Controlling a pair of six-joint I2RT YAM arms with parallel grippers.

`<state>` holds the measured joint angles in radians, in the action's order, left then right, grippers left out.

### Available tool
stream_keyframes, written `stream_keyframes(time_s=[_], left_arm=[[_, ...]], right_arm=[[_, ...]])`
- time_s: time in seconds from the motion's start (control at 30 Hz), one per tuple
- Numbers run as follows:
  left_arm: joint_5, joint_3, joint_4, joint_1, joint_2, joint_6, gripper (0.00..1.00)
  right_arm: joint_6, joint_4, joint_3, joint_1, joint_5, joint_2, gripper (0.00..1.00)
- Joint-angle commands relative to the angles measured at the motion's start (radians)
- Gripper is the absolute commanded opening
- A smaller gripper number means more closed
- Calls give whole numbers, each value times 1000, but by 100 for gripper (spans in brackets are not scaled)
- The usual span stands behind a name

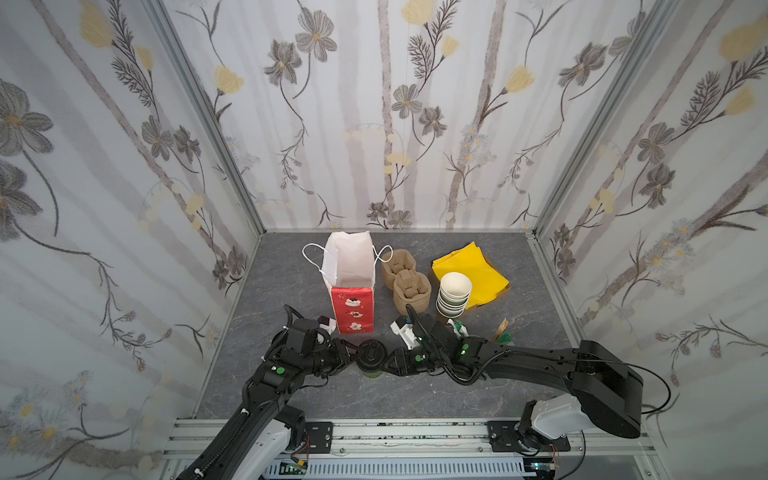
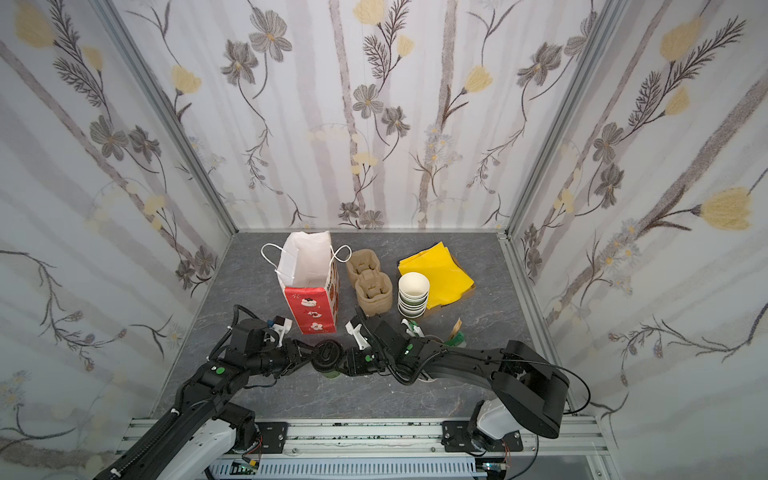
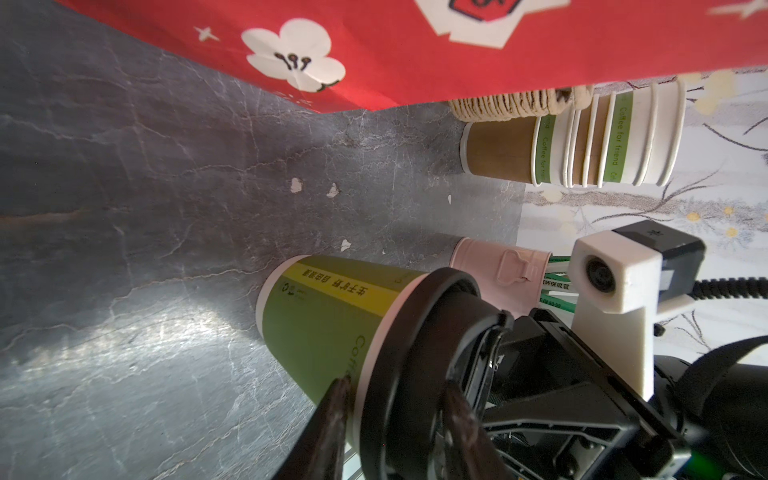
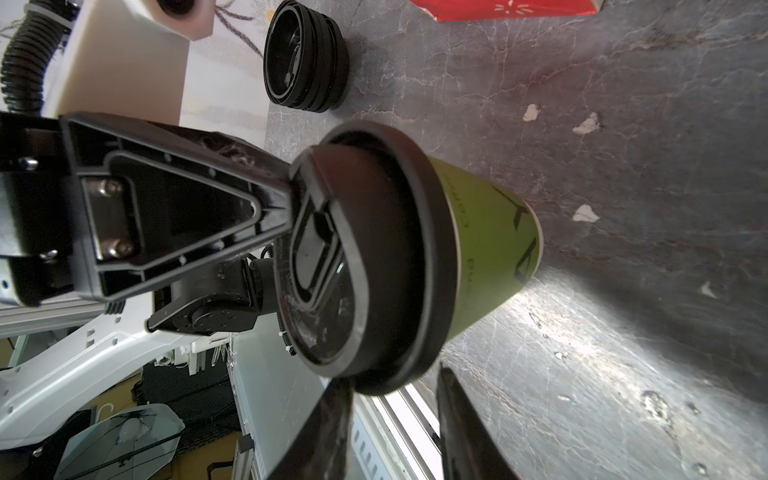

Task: Pack the takeout coffee

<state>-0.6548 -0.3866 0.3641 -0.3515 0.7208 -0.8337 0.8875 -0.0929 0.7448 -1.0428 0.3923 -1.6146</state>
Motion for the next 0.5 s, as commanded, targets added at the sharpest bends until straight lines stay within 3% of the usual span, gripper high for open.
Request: stream_keyframes(time_s=[0.0, 0.23, 0.47], left_arm=[[28, -4, 79, -1, 2, 13, 41], [54, -41, 81, -2, -32, 30, 57], [57, -106, 82, -1, -75, 39, 71]], right_arm=[[-18, 100, 1, 0, -133, 13, 38], [-8, 93, 48, 5, -145, 146, 48], [-30, 108, 50, 35, -202, 264, 50]])
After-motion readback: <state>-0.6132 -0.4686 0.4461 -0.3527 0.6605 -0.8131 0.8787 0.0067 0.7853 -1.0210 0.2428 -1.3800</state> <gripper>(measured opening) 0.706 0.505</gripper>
